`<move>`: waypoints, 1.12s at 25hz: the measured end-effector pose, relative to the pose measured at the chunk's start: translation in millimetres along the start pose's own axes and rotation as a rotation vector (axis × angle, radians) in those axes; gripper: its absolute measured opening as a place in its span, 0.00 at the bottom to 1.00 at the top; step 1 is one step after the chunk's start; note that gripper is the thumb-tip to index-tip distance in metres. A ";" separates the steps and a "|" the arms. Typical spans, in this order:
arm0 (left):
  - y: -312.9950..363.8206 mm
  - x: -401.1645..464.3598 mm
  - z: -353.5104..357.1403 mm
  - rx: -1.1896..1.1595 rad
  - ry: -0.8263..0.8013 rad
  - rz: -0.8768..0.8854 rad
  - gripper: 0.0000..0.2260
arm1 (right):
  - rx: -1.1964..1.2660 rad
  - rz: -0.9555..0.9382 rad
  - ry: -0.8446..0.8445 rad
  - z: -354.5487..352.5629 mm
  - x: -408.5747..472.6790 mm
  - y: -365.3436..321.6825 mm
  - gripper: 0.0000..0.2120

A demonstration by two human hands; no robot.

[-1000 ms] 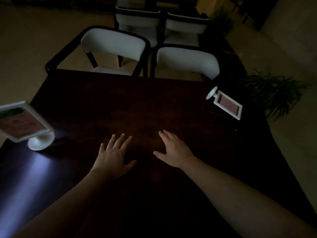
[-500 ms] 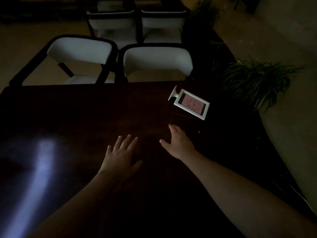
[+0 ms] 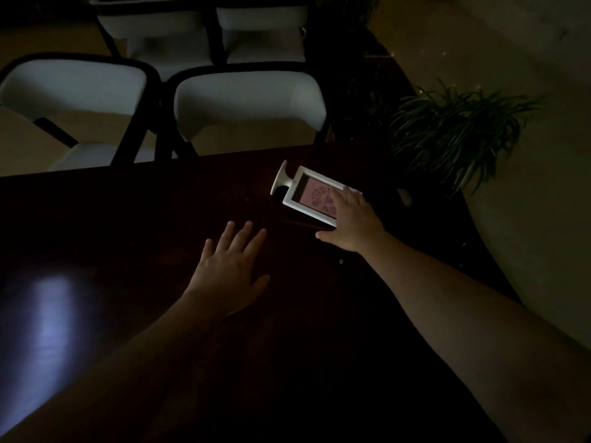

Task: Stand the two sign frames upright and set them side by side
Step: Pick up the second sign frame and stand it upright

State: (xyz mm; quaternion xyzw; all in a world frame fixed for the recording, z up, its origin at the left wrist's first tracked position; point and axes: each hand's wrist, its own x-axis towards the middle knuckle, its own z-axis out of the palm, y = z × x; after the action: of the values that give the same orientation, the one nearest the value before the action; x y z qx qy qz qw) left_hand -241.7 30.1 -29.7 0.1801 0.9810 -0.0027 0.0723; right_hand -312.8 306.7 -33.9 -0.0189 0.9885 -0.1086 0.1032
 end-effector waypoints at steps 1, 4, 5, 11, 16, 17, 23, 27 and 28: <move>1.5 5.7 3.9 0.002 -0.007 0.002 0.41 | -0.028 -0.010 -0.017 -1.8 11.4 4.8 0.55; 4.9 12.6 14.9 -0.026 -0.050 0.008 0.42 | -0.111 -0.058 -0.046 -6.3 41.5 14.3 0.59; 5.5 11.7 17.9 -0.035 -0.069 0.014 0.43 | -0.131 -0.071 -0.058 -7.9 49.5 15.5 0.61; -1.2 4.4 27.3 -0.029 -0.117 0.036 0.42 | -0.127 -0.128 -0.175 -7.3 74.1 15.2 0.63; -8.2 -1.4 22.6 -0.046 -0.095 0.005 0.42 | -0.102 -0.164 -0.166 -11.1 65.2 14.3 0.62; -8.7 -3.5 21.1 -0.044 -0.086 0.003 0.42 | -0.110 -0.184 -0.157 -12.1 60.8 12.1 0.62; -8.0 -21.6 9.2 -0.062 -0.025 -0.022 0.42 | -0.278 -0.364 -0.112 -12.7 24.1 -13.3 0.60; -14.2 -41.1 1.0 -0.079 0.018 -0.035 0.42 | -0.414 -0.454 -0.115 -21.9 2.5 -42.3 0.61; -16.3 -44.2 -0.1 -0.085 0.027 -0.039 0.41 | -0.447 -0.470 -0.112 -24.3 -1.1 -48.8 0.61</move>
State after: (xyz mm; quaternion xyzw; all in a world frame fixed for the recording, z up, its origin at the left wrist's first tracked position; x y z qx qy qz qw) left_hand -206.6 -0.8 -23.7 0.1577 0.9844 0.0397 0.0666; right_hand -316.0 264.3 0.1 -0.2746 0.9493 0.0915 0.1228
